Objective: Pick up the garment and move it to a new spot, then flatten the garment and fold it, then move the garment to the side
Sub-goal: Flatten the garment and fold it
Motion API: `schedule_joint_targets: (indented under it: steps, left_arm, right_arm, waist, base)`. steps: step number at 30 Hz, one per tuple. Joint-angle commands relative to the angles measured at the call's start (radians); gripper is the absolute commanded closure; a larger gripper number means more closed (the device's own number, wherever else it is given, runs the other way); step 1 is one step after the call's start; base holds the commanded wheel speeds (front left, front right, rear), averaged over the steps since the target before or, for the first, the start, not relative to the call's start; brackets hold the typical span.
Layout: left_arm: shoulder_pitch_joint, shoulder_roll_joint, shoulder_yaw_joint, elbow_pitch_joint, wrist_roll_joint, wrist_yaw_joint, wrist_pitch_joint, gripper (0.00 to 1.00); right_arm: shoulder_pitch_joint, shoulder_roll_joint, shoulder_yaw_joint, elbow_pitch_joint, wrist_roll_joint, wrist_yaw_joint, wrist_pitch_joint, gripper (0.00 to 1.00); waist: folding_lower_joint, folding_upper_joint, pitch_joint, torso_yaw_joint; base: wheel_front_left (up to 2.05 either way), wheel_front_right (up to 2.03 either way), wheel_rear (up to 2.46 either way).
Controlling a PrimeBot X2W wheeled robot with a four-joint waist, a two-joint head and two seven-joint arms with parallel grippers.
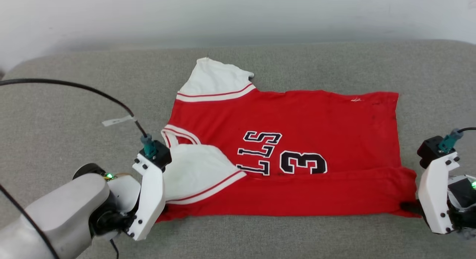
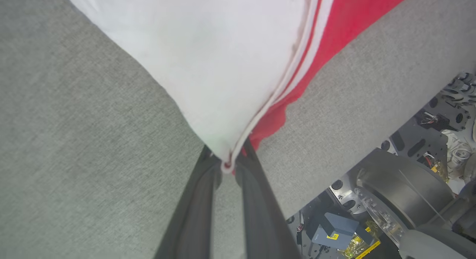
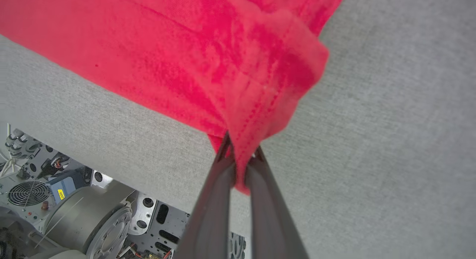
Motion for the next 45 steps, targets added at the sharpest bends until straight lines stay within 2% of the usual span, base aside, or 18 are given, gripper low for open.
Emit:
schedule_joint_targets:
  steps: [1, 9, 12, 17, 22, 23, 24, 25, 31, 35, 39, 45]
  left_arm:
    - [0.023, 0.018, -0.003, -0.017, -0.006, 0.006, 0.0, 1.0]
    - [0.099, 0.082, -0.008, -0.14, -0.042, 0.05, 0.001, 1.0]
    - [0.118, 0.099, -0.015, -0.164, -0.035, 0.065, 0.002, 1.0]
    - [0.14, 0.086, -0.013, -0.163, -0.042, 0.089, -0.017, 1.0]
    - [0.155, 0.054, -0.026, -0.107, -0.032, 0.09, -0.02, 1.0]
    - [0.155, 0.047, -0.023, -0.095, -0.025, 0.094, -0.032, 0.85]
    - [0.15, 0.041, -0.021, -0.086, -0.01, 0.097, -0.05, 0.05]
    - [0.147, 0.04, -0.018, -0.078, -0.008, 0.097, -0.06, 0.0]
    - [0.092, 0.079, 0.017, -0.111, 0.022, 0.084, -0.104, 0.0]
    - [0.046, 0.109, 0.061, -0.137, 0.043, 0.087, -0.149, 0.0]
    - [-0.017, 0.113, 0.108, -0.13, 0.083, 0.099, -0.215, 0.0]
    - [-0.131, 0.084, 0.159, -0.057, 0.154, 0.103, -0.292, 0.0]
  right_arm:
    - [0.02, -0.02, -0.004, -0.018, 0.009, 0.0, -0.004, 1.0]
    - [0.114, -0.117, -0.023, -0.117, 0.04, -0.001, 0.003, 1.0]
    - [0.145, -0.13, -0.036, -0.137, 0.049, -0.001, 0.011, 1.0]
    - [0.166, -0.099, -0.043, -0.138, 0.022, 0.0, 0.001, 1.0]
    - [0.171, -0.05, -0.02, -0.081, -0.031, 0.0, -0.021, 1.0]
    - [0.168, -0.042, -0.019, -0.072, -0.041, 0.0, -0.035, 0.83]
    - [0.166, -0.036, -0.015, -0.069, -0.047, 0.0, -0.049, 0.53]
    - [0.163, -0.028, -0.023, -0.067, -0.044, 0.0, -0.071, 0.0]
    - [0.158, -0.049, -0.076, -0.122, -0.05, 0.0, -0.18, 0.0]
    - [0.15, -0.058, -0.139, -0.193, -0.093, 0.0, -0.322, 0.0]
    - [0.156, -0.021, -0.224, -0.245, -0.139, 0.0, -0.499, 0.0]
    - [0.193, 0.067, -0.363, -0.316, -0.286, 0.0, -0.709, 0.0]
  waist:
    - [0.0, -0.0001, -0.019, -0.004]
    - [0.0, -0.0001, -0.034, 0.0]
    - [0.0, -0.0001, -0.027, -0.003]
    - [0.0, -0.0001, -0.003, -0.009]
    - [0.0, -0.0001, 0.016, -0.011]
    - [0.0, -0.0001, 0.017, -0.009]
    - [0.0, -0.0001, 0.017, -0.008]
    - [0.0, -0.0001, 0.015, -0.007]
    - [0.0, -0.0001, -0.019, -0.001]
    - [0.0, -0.0001, -0.031, 0.0]
    - [0.0, -0.0001, -0.026, -0.013]
    - [0.0, -0.0001, 0.022, -0.044]
  base:
    - [0.0, 0.0, 0.0]
    - [0.0, 0.0, 0.0]
    - [0.0, 0.0, 0.0]
    - [0.0, 0.0, 0.0]
    - [0.0, 0.0, 0.0]
    - [0.0, 0.0, 0.0]
    - [0.0, 0.0, 0.0]
    - [0.0, 0.0, 0.0]
    - [0.0, 0.0, 0.0]
    - [0.0, 0.0, 0.0]
    - [0.0, 0.0, 0.0]
    - [0.0, 0.0, 0.0]
